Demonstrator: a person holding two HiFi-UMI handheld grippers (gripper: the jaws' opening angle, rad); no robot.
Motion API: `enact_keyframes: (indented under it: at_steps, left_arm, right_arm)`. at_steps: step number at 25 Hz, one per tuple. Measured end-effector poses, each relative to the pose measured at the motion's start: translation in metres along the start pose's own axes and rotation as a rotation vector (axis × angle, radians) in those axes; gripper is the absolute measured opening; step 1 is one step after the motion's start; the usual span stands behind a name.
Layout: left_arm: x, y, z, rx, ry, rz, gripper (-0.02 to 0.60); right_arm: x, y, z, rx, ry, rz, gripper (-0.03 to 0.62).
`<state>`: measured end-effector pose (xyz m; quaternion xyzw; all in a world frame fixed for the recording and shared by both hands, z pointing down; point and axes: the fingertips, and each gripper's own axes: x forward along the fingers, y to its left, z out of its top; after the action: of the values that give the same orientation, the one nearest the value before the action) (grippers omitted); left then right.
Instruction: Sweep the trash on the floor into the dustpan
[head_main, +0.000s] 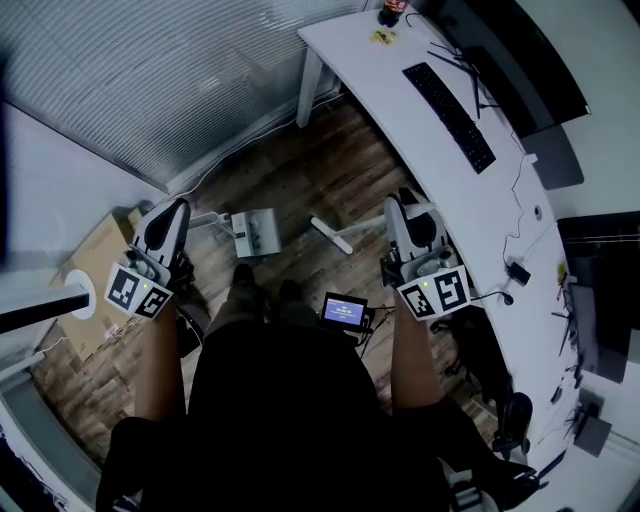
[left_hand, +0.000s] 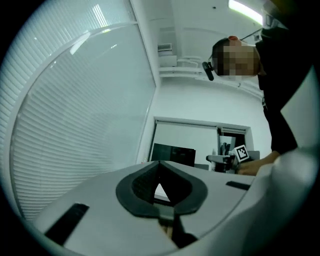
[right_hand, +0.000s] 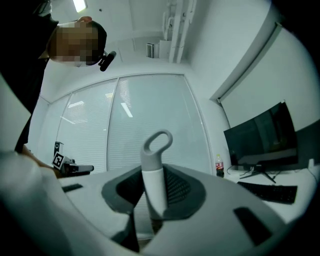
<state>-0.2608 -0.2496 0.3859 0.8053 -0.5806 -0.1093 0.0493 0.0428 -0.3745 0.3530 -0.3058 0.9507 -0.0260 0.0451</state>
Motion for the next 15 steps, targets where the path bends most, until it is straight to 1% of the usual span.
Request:
enact_keyframes:
  at_steps: [4,7,9,12,15]
  left_arm:
    - [-0.015,-0.014,0.017,0.034,-0.101,0.141,-0.005]
    - [-0.023,-0.021,0.023,0.043,-0.124,0.219,-0.006]
    - [-0.028,-0.027,0.025,0.043,-0.121,0.237,-0.006]
    - [-0.032,-0.037,0.027,0.057,-0.105,0.242,-0.006]
    - [-0.034,-0.045,0.025,0.052,-0.081,0.223,-0.006]
  right_arm:
    - [-0.023,-0.010,-0.003,0.010,0.009,-0.013,0.089]
    - [-0.035,-0.016,-0.007,0.021,0.023,-0.020,0.089]
    - [-0.043,-0.017,-0.011,0.019,0.032,-0.019,0.085]
    - [-0.052,-0.014,-0.016,0.032,0.033,-0.016,0.083]
    - [-0.061,-0.001,-0.021,0.060,0.020,0.007,0.084]
